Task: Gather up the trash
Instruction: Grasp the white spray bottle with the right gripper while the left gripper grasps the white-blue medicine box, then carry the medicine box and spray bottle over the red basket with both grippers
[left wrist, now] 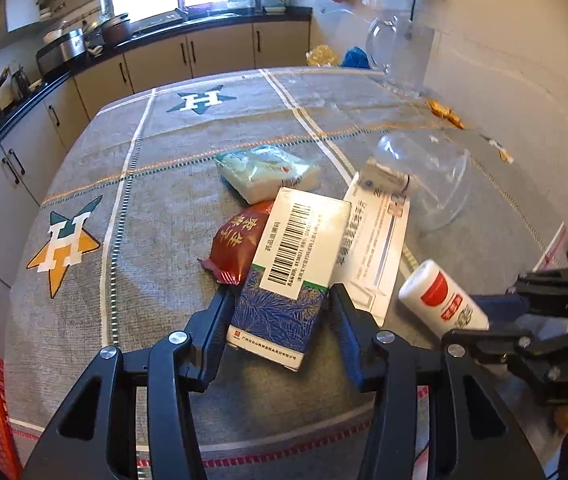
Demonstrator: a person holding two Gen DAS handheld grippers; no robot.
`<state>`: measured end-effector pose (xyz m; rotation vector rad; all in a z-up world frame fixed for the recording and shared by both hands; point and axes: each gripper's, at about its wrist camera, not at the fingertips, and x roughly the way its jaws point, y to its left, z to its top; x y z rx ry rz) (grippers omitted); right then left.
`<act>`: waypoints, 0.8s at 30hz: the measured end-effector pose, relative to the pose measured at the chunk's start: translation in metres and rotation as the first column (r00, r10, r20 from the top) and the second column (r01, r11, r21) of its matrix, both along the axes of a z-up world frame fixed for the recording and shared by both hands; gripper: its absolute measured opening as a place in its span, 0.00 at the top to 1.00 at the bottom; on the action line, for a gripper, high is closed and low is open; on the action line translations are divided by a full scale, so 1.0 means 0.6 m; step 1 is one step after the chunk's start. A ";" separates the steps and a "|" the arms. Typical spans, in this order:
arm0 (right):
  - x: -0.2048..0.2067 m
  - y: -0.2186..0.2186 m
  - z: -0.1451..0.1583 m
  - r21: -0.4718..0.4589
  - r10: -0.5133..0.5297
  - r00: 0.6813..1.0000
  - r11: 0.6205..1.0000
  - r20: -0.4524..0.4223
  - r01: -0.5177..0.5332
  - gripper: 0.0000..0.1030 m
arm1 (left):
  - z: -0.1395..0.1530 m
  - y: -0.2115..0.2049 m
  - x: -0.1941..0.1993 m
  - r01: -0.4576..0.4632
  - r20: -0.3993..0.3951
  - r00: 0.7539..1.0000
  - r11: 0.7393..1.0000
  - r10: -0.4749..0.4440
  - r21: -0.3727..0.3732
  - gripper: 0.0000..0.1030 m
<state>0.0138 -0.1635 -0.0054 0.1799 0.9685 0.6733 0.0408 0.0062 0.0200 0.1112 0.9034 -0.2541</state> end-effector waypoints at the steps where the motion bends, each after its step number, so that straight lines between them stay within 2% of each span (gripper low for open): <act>1: 0.000 0.000 0.000 -0.001 -0.001 1.000 1.000 0.001 0.001 0.68 | 0.001 0.001 0.000 -0.005 0.002 1.000 1.000 0.005 -0.005 0.54; 2: -0.001 0.001 0.000 -0.001 -0.002 1.000 1.000 0.002 0.002 0.68 | 0.002 0.003 -0.001 -0.013 0.007 1.000 1.000 0.013 -0.012 0.55; 5: -0.003 -0.001 0.000 -0.002 -0.004 1.000 1.000 0.005 0.004 0.68 | 0.003 0.007 -0.008 -0.022 0.012 1.000 0.999 0.022 -0.025 0.68; 16: -0.019 0.005 0.013 -0.012 -0.006 0.998 1.000 0.059 0.007 0.68 | 0.016 0.024 -0.081 -0.045 0.055 0.997 0.996 0.049 -0.079 0.68; 24: -0.062 0.010 0.023 0.056 -0.063 0.996 0.997 0.065 0.059 0.68 | 0.030 0.050 -0.142 -0.076 0.101 0.991 0.993 0.085 -0.092 0.68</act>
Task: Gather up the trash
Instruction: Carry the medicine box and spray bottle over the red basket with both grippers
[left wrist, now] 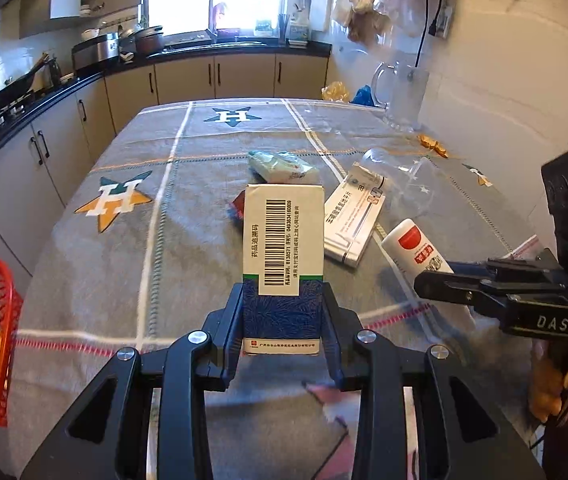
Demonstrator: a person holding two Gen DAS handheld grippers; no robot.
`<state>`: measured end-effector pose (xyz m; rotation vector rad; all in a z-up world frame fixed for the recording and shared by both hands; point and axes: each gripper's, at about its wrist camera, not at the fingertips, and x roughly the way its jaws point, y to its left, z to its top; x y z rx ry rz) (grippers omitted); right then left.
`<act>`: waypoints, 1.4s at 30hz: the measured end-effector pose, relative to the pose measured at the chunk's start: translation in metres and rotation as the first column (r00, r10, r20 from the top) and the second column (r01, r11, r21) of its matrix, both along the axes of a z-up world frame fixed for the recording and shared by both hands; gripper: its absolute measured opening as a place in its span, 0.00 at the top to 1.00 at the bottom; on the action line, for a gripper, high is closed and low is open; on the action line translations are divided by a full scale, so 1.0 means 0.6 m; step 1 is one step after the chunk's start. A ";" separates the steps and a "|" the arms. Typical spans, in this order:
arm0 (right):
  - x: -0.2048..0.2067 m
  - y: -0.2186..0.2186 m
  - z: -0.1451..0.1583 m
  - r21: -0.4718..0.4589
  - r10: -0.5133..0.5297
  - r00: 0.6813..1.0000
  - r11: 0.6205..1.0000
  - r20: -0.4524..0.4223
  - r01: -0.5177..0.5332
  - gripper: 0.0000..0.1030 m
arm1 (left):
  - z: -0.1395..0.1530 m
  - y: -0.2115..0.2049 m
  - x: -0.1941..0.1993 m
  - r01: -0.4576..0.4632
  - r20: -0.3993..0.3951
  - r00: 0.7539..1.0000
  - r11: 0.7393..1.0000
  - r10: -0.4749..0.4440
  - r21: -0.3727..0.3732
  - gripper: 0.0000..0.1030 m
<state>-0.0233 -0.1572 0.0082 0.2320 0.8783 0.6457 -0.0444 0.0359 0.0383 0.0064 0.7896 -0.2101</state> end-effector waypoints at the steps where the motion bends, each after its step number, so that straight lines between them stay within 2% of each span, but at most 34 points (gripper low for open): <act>1: -0.007 0.005 0.000 0.003 -0.003 1.000 1.000 -0.001 0.003 0.68 | 0.000 0.003 -0.005 -0.004 0.004 1.000 1.000 0.004 0.001 0.68; 12: -0.065 0.049 0.045 -0.049 -0.017 0.998 0.999 0.054 0.020 0.68 | 0.019 0.038 -0.060 -0.042 0.054 0.998 0.999 0.043 -0.027 0.68; 23: -0.103 0.095 0.075 -0.082 0.023 0.996 0.997 0.087 -0.015 0.68 | 0.036 0.068 -0.102 -0.073 0.090 0.993 0.997 0.076 -0.034 0.68; 42: -0.106 0.121 0.093 -0.096 0.055 0.994 0.994 0.093 -0.046 0.68 | 0.051 0.089 -0.117 -0.094 0.114 0.989 0.995 0.098 -0.037 0.67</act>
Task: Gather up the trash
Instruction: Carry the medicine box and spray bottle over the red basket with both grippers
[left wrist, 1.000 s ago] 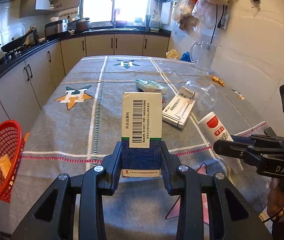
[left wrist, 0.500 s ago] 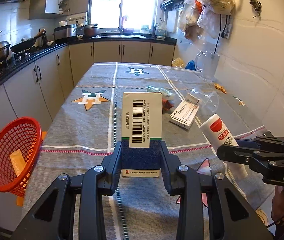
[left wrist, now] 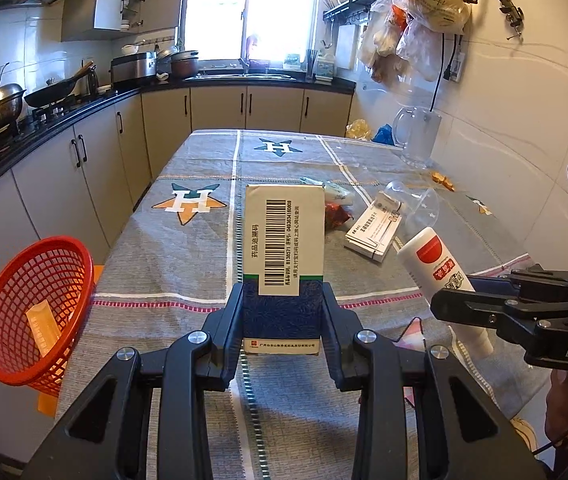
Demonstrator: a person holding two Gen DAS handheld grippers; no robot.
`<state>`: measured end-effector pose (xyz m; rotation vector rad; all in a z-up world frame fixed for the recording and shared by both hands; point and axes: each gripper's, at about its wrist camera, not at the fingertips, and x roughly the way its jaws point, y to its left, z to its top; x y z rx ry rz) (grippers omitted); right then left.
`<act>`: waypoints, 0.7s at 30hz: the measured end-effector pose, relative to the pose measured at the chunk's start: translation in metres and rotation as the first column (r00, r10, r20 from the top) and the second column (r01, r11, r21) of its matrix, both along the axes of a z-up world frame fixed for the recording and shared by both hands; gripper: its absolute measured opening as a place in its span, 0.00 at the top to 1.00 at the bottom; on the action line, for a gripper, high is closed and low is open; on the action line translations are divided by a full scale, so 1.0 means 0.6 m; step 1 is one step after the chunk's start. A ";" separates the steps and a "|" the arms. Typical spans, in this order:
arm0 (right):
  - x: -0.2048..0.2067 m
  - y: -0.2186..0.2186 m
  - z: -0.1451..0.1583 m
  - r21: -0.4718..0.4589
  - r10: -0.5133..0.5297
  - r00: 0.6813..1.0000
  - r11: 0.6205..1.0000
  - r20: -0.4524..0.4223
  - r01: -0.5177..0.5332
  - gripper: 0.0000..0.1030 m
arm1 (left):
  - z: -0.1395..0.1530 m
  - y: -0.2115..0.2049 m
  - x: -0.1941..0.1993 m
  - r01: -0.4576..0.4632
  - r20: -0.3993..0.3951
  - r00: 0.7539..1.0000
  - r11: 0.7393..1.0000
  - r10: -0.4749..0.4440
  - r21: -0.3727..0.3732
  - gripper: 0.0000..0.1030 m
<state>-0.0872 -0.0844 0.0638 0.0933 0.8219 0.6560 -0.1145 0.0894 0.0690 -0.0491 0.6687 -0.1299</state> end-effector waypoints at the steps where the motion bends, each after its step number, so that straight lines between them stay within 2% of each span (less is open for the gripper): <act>1: 0.002 0.002 0.001 -0.001 0.003 1.000 1.000 0.000 -0.003 0.68 | 0.001 0.003 -0.001 -0.005 0.003 1.000 1.000 0.005 0.001 0.67; 10: 0.021 0.059 0.020 -0.025 0.053 0.999 0.998 -0.002 -0.053 0.68 | 0.007 0.055 -0.008 -0.064 0.017 0.998 0.998 0.064 -0.019 0.67; 21: 0.044 0.184 0.038 -0.048 0.151 0.988 0.987 -0.018 -0.152 0.68 | 0.022 0.187 -0.029 -0.212 0.049 0.975 0.975 0.215 -0.064 0.67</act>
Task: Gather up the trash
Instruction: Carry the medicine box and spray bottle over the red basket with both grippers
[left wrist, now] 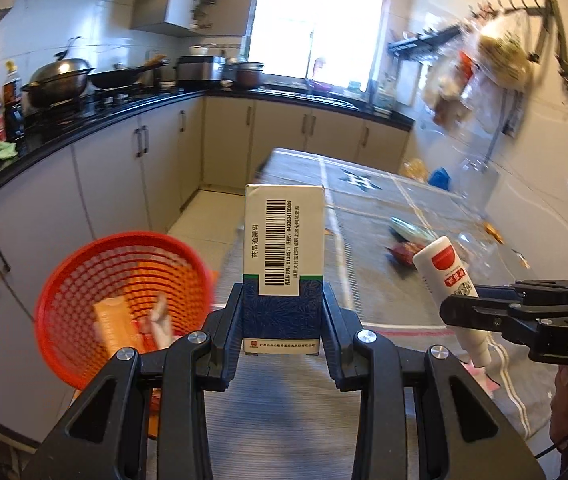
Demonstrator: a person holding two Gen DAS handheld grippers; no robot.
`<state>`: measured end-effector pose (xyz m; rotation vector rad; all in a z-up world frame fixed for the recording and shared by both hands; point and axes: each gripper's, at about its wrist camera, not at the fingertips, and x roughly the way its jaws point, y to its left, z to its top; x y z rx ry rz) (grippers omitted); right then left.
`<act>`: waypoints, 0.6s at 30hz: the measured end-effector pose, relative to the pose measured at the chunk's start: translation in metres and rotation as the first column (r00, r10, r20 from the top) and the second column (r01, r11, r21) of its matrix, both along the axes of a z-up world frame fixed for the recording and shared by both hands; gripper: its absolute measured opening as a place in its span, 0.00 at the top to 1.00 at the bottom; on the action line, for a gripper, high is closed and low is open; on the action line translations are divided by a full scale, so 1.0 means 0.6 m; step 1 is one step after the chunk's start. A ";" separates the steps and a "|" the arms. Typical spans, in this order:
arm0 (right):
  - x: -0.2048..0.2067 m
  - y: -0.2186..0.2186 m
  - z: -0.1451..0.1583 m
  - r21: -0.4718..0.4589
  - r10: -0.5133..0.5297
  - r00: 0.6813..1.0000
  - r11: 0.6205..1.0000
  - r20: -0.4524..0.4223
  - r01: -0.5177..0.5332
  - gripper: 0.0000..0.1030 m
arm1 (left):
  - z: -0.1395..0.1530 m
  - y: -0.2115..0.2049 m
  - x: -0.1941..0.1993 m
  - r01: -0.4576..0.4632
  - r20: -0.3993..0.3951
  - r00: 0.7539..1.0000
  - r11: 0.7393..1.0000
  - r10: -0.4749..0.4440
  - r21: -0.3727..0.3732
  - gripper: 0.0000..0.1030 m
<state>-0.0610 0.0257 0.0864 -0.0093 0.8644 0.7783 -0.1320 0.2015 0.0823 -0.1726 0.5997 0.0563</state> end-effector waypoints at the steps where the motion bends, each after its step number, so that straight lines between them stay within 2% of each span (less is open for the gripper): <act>1: 0.002 0.015 0.002 0.000 0.012 1.000 1.000 -0.003 -0.012 0.68 | 0.001 0.013 -0.002 -0.016 0.002 1.000 1.000 0.016 -0.001 0.67; 10: 0.023 0.140 0.031 0.021 0.111 0.994 0.994 -0.009 -0.111 0.68 | -0.010 0.132 -0.017 -0.159 -0.012 0.987 0.987 0.159 -0.021 0.67; 18: 0.051 0.233 0.022 0.058 0.151 0.987 0.987 -0.061 -0.147 0.68 | -0.041 0.199 -0.021 -0.225 -0.053 0.973 0.973 0.223 -0.042 0.67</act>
